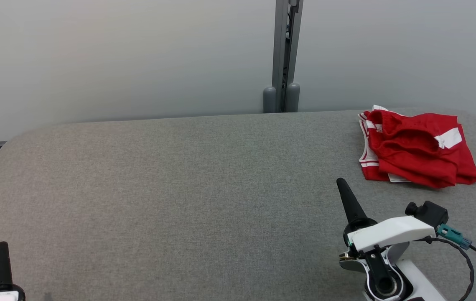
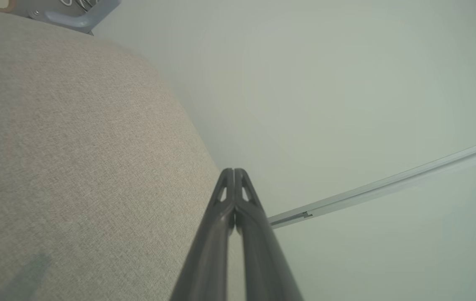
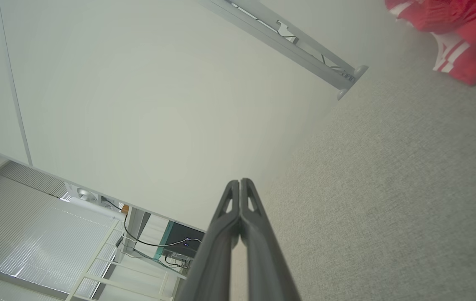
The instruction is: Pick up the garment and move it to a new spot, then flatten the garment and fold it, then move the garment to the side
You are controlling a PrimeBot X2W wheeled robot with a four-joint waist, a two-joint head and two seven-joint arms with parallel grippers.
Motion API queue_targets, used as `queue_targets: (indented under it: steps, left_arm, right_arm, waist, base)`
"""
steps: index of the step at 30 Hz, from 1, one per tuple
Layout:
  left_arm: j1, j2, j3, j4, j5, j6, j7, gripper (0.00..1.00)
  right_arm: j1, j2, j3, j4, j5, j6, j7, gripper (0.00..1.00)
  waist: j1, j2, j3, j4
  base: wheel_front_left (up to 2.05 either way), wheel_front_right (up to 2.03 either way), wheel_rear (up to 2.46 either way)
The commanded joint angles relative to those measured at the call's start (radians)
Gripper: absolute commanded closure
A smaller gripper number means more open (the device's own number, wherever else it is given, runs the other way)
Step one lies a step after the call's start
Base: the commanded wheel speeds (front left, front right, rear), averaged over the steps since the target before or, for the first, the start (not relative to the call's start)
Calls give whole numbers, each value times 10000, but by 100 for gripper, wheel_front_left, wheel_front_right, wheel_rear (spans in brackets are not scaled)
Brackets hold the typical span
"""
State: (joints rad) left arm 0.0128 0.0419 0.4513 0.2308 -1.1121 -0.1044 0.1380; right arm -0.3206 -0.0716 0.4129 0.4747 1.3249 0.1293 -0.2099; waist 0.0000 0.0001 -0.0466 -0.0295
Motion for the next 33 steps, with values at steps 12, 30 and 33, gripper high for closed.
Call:
queue_targets:
  steps: [12,30,33]
  left_arm:
    - [-398,82,699,-282,-1206,57,599,100]
    - [-553,94,1414,-454,-2494,95,1278,100]
    - [-610,96,1575,-492,-2781,109,1428,100]
  right_arm:
    - [-795,27,468,248,1544,20,98,100]
    - [-1400,100,1009,572,3197,22,174,100]
    - [-1541,117,1104,655,3563,22,197,100]
  waist:
    - [0,-1,108,65]
    - [0,-1,254,152]
    - [0,-1,289,173]
  base:
    - [0,0,0]
    - [0,0,0]
    - [0,0,0]
